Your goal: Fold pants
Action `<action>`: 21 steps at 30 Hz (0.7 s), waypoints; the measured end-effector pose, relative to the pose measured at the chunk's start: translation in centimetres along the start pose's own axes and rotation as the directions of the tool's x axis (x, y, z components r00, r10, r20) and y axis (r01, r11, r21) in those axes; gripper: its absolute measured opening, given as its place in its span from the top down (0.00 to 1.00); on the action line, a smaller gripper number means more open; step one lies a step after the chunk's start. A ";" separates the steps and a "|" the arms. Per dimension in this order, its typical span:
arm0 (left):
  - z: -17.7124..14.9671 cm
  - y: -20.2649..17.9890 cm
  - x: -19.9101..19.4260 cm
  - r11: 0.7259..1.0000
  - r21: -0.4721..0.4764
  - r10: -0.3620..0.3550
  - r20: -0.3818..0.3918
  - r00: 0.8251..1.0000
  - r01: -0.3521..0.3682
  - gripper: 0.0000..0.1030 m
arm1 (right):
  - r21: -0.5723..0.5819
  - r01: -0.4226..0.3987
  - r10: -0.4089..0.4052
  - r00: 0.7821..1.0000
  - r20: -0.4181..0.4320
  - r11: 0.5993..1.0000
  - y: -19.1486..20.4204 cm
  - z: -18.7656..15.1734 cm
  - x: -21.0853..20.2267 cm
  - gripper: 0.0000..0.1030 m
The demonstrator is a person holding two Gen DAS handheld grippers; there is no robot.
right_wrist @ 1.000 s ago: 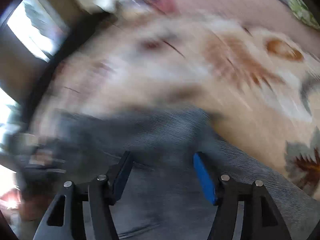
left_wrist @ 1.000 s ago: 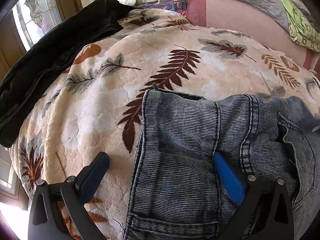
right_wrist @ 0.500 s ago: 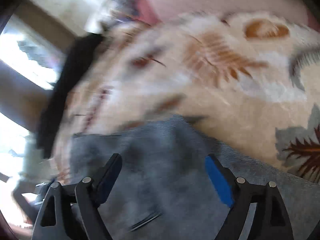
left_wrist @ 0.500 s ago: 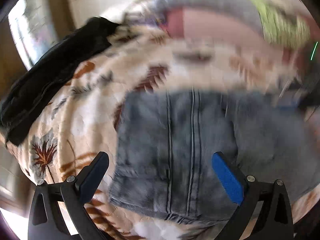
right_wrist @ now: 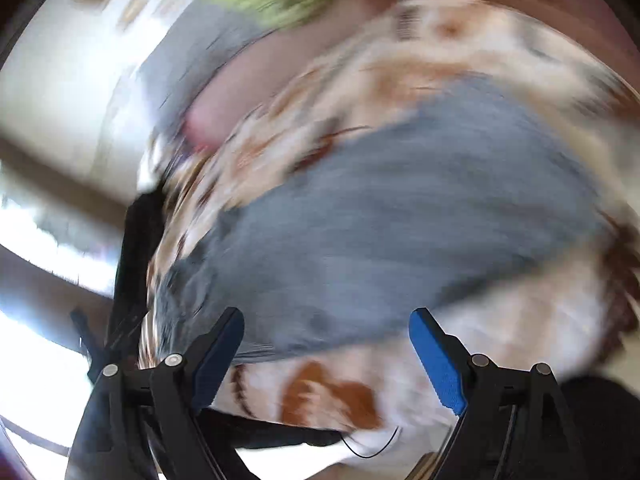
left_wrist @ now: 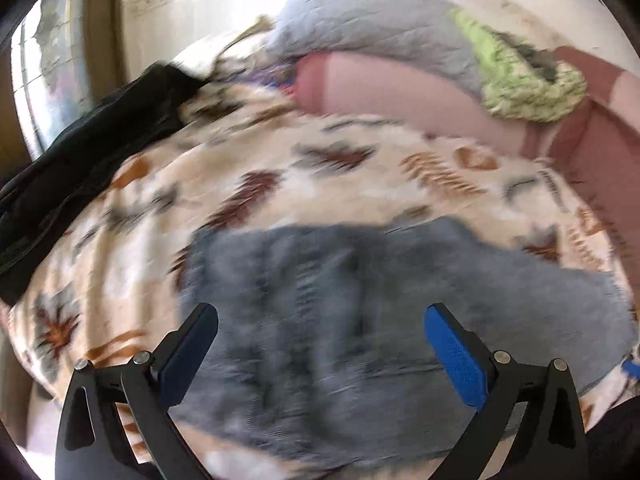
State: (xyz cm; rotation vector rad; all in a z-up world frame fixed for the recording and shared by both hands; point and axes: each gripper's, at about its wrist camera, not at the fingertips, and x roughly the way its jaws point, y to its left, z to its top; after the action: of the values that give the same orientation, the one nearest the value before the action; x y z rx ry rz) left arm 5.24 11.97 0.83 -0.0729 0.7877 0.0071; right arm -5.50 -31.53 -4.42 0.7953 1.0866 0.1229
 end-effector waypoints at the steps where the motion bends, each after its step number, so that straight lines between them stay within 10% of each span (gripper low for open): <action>1: 0.1 -1.1 0.1 1.000 0.024 -0.013 0.011 1.000 0.013 0.00 | 0.076 0.000 -0.002 0.999 0.034 0.997 -2.2 -0.3 -1.1 0.16; 9: -3.2 -4.8 6.5 0.985 0.169 0.070 -0.147 0.987 -0.044 0.00 | 0.321 -0.097 0.045 0.985 0.166 0.942 -9.4 1.4 -3.6 0.16; 21: -3.5 -4.7 5.2 0.989 0.146 0.023 -0.100 0.995 -0.008 0.00 | 0.515 -0.150 0.046 0.977 0.209 0.844 -12.7 4.4 -2.4 0.15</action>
State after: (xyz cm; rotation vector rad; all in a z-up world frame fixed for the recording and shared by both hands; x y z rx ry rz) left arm 6.52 6.95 -5.02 0.0719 0.8886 -0.0395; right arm -6.67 -44.12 -9.67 1.3358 0.9028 -0.1759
